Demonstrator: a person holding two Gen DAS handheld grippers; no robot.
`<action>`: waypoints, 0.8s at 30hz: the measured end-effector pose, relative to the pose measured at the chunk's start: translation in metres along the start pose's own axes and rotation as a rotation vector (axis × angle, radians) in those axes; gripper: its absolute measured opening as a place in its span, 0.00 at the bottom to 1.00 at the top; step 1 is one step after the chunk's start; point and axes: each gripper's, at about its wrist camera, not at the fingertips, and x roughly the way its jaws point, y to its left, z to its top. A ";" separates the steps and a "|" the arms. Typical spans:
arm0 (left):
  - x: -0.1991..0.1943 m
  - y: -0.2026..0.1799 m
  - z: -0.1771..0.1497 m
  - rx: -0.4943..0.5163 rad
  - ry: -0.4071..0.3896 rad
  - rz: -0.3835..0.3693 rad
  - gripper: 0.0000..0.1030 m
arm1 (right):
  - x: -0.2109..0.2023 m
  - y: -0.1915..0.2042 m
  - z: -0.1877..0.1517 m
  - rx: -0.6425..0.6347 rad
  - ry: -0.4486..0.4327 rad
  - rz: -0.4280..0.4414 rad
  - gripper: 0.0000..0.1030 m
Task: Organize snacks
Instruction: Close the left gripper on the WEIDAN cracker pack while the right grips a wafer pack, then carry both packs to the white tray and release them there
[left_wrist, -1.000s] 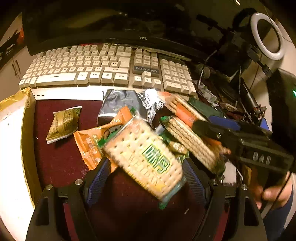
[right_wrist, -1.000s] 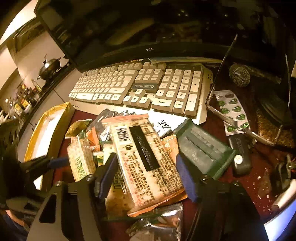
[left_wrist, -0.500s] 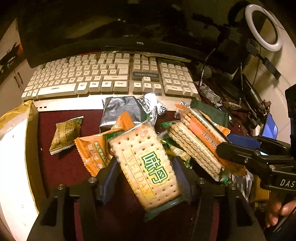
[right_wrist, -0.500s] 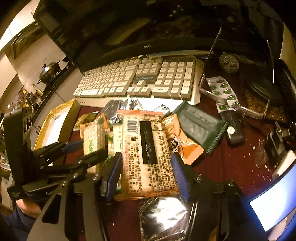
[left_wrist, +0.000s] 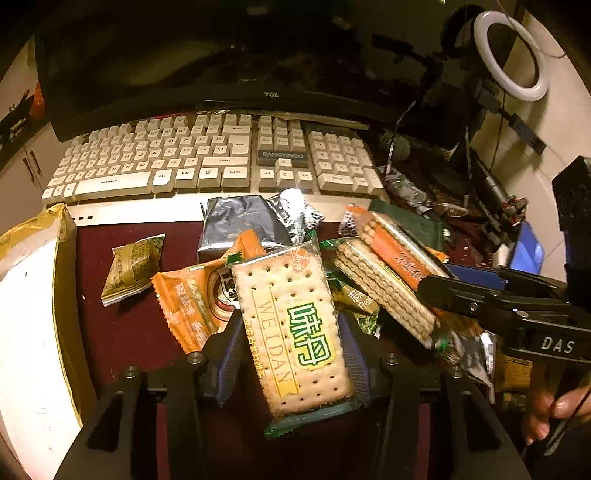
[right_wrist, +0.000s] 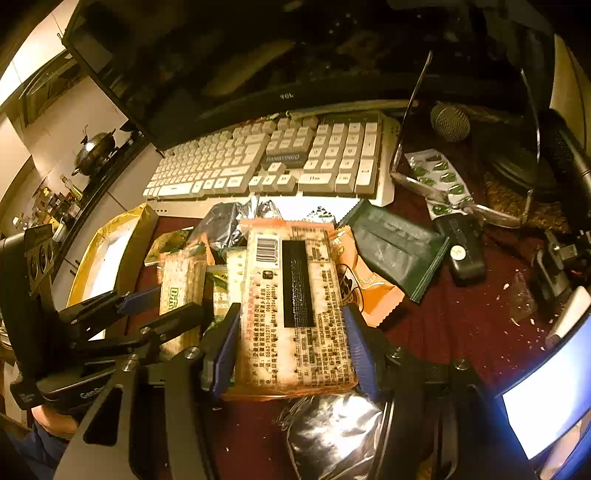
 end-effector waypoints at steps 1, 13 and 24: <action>-0.004 0.001 0.000 -0.002 -0.006 -0.003 0.52 | -0.002 0.001 0.000 0.001 -0.007 0.000 0.52; -0.032 0.008 -0.003 -0.026 -0.043 -0.042 0.52 | -0.018 0.009 -0.002 0.030 -0.057 0.069 0.51; -0.070 0.054 -0.009 -0.112 -0.098 -0.030 0.52 | -0.018 0.059 0.003 -0.038 -0.056 0.161 0.51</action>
